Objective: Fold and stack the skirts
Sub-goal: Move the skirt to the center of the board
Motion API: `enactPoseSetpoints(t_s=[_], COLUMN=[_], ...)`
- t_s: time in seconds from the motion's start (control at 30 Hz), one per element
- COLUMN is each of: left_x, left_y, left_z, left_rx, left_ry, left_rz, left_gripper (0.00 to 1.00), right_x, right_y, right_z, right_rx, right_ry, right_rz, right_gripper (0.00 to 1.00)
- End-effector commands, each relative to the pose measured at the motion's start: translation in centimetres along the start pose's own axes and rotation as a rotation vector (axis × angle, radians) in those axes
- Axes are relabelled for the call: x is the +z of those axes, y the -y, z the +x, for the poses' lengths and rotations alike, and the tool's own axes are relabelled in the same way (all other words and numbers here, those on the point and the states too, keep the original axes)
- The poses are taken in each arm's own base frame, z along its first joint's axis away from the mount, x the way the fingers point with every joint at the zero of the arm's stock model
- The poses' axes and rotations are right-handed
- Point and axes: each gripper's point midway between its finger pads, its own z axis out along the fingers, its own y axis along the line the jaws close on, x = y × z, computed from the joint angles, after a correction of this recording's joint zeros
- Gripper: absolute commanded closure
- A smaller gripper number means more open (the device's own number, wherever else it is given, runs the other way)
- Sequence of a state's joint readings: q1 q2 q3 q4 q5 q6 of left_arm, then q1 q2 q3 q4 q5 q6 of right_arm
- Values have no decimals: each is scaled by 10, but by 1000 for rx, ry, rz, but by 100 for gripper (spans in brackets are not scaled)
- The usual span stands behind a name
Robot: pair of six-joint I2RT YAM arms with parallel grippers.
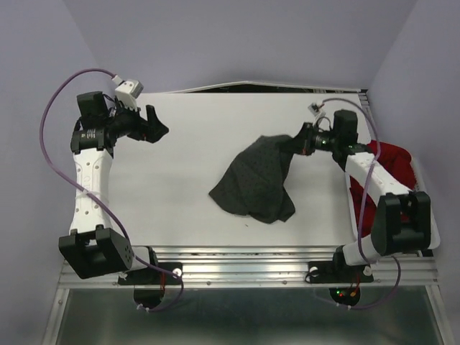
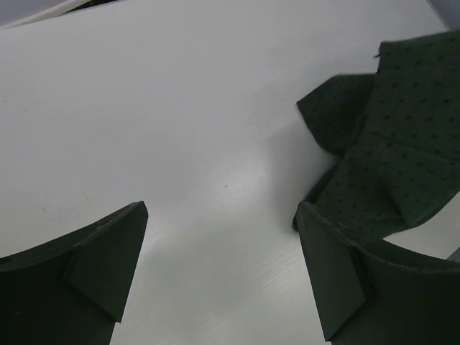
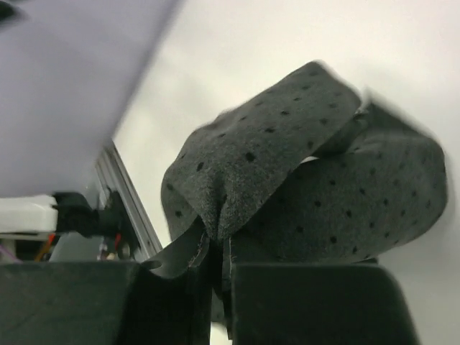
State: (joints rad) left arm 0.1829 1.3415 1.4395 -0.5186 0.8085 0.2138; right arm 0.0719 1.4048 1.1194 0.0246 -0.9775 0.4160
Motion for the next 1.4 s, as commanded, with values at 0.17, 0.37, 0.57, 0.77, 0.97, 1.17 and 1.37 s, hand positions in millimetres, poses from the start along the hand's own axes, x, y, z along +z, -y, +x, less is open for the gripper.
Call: enactPoseSetpoints(t_s=[0.17,0.37,0.57,0.77,0.97,1.17,1.37], left_x=[31,69,89,98,109,121,147], left_y=[47,82,97,110,113,119,77], left_z=[100,173,224,257,287,289,267], left_rx=[288,231,86,-69,-186,-272,-283], left_ry=[-234,-373,-530,-664,-777,-790,-720], left_rz=[49,181,260,359,413,469,321], left_gripper=[5,9,13,17,24,46,100], right_x=[-28,-54,-52,-38,6,61,82], right_y=[92,103,85,81,101,107,130], right_z=[157,168,152,104,55,81,119], right_rx=[46,-139,-136,-129,-96,-24,16], right_ry=[-282,-396,-495,-557,-469,-554,-627], right_rz=[293,376,300,254,240,150,177], right_gripper=[99,88,15,0,0,6,7])
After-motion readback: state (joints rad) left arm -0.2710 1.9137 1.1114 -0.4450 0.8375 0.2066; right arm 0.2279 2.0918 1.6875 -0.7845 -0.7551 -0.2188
